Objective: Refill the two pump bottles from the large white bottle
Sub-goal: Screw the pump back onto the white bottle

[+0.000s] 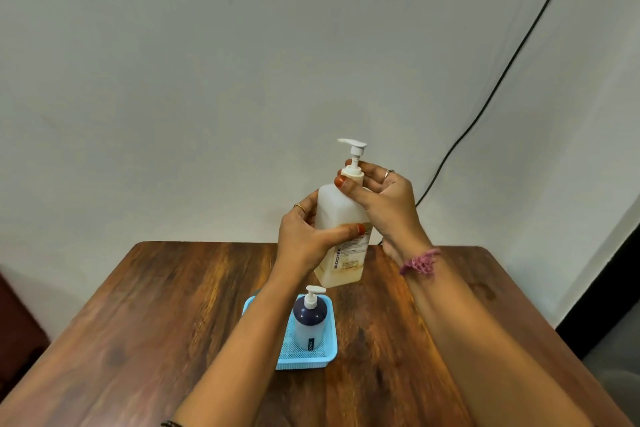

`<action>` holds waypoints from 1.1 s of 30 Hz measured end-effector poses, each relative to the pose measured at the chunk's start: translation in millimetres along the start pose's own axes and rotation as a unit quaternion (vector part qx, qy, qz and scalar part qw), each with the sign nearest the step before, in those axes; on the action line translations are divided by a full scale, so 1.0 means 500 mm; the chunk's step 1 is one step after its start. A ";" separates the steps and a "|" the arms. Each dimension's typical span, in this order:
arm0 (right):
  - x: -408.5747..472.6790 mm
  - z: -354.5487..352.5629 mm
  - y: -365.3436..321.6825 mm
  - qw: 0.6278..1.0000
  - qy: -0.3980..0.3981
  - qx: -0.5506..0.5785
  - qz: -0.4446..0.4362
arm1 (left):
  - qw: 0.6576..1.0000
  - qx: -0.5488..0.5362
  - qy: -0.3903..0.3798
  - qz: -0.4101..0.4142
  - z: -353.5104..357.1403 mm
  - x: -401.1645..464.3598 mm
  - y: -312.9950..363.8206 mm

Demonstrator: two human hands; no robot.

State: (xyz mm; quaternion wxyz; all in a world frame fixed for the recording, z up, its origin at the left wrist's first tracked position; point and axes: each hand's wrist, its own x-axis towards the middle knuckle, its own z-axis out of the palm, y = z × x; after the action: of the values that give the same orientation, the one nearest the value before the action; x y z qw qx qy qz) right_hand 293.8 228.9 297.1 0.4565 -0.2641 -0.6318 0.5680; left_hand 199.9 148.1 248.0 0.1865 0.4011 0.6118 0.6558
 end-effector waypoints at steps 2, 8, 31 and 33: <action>0.001 0.022 0.006 1.000 0.016 -0.001 0.004 | 1.000 0.006 0.002 0.002 -0.018 0.009 -0.004; 0.002 0.076 0.023 0.999 0.044 -0.023 -0.012 | 1.000 0.023 -0.012 0.007 -0.065 0.024 -0.016; -0.058 -0.122 0.209 0.966 0.066 -0.249 -0.005 | 0.983 -0.060 -0.141 -0.102 0.124 0.080 -0.119; -0.043 -0.178 0.219 0.960 0.088 -0.266 -0.010 | 0.983 -0.044 -0.148 -0.097 0.186 0.085 -0.121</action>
State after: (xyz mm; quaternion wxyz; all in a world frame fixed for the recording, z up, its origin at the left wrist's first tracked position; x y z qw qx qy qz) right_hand 361.4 276.6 180.4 0.4297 -0.4186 -0.7199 0.3491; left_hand 229.4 250.7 196.5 0.3551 0.4236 0.5844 0.5941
